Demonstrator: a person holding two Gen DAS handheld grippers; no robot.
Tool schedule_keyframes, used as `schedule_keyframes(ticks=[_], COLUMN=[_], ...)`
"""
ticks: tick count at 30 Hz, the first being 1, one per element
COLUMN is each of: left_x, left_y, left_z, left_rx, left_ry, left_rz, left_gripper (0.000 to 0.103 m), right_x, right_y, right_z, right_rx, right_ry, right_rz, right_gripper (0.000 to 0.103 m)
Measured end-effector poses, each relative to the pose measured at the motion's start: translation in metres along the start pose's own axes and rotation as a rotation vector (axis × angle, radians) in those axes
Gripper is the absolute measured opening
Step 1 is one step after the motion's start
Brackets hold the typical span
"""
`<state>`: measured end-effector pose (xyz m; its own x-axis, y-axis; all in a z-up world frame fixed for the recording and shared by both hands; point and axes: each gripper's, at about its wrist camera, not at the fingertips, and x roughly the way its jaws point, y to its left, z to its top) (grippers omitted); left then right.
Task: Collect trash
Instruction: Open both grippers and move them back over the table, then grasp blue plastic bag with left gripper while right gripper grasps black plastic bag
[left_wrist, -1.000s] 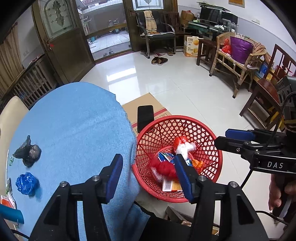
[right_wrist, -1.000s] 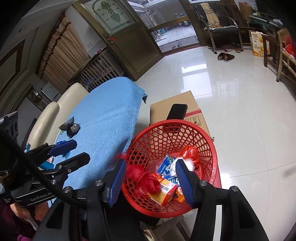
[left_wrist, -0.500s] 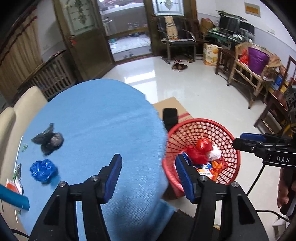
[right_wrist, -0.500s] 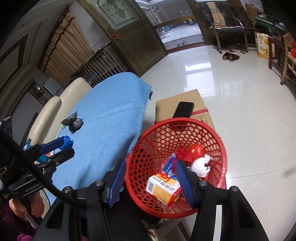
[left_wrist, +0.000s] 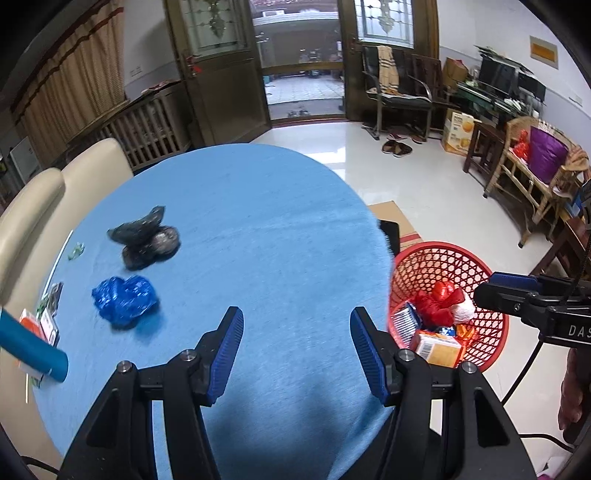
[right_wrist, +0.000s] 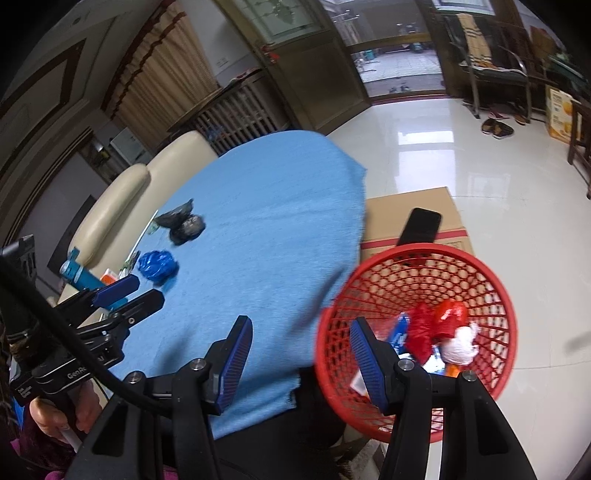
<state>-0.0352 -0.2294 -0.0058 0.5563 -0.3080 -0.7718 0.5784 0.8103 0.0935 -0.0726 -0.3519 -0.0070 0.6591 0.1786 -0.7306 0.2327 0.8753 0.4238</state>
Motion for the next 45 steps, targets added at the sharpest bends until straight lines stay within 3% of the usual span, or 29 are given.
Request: schedule_keyframes(ticks=[11, 23, 30, 45], left_x=[-0.004, -0.006, 0.003, 0.026], left_y=[0.068, 0.178, 0.215, 0.251], left_z=[-0.033, -0.088, -0.107, -0.116], left_rx=[-0.167, -0.425, -0.473, -0.502], left_ry=[0.008, 0.045, 0.061, 0.115], left_rz=[0.037, 0.176, 0.232, 0.219], left_gripper=[0.061, 0.061, 0.061, 0.061], right_x=[0.019, 0.063, 0.111, 0.241], right_y=[0.045, 0.118, 0.176, 0.258], right_z=[0.002, 0.023, 0.057, 0.132], right_rx=[-0.083, -0.233, -0.37, -0.53], right_ry=[0.045, 0.068, 0.06, 0.15], right_rz=[0.0, 0.044, 0.095, 0.146], right_gripper=[0.059, 0.059, 0.059, 0.059])
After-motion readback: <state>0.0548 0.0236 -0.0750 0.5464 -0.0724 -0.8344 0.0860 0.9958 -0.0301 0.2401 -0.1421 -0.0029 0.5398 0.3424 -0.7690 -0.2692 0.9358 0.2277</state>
